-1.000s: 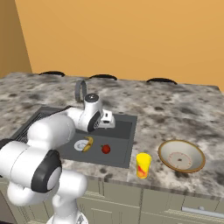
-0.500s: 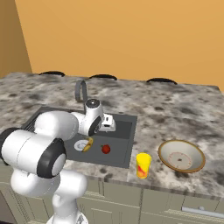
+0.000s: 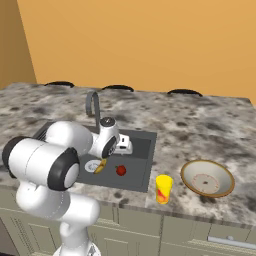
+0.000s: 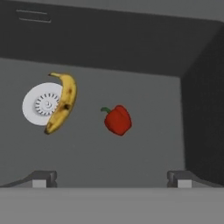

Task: Remove the bell pepper and banana from the sink. Then move the bowl and cup from the counter to the sink for washing.

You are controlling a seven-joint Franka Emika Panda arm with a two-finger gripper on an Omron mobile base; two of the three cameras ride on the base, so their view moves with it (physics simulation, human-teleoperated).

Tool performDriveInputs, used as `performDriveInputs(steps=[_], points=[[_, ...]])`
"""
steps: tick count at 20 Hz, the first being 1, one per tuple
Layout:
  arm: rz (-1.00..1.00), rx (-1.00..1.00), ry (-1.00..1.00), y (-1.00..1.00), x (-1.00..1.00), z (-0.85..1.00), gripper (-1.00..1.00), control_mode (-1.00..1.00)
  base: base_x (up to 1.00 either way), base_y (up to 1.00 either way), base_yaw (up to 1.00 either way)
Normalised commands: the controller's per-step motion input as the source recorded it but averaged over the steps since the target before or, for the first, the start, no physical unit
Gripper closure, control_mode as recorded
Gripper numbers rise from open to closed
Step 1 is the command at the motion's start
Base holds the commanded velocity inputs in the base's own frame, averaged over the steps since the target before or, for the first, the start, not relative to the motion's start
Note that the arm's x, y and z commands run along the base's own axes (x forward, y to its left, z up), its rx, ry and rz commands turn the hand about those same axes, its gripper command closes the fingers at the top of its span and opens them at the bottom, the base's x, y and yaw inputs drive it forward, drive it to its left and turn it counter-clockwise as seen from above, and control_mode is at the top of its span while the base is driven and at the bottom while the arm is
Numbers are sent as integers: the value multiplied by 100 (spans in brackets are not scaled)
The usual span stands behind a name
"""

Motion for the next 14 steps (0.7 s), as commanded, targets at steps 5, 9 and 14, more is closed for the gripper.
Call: performDriveInputs(steps=[5, 9, 14], points=[[0, 0, -2, 0, 12, -28, -100, -100, 0, 0, 0], [0, 0, -4, 0, 15, -29, -100, -100, 0, 0, 0], [0, 0, -1, -4, 17, -25, -100, -100, 0, 0, 0]])
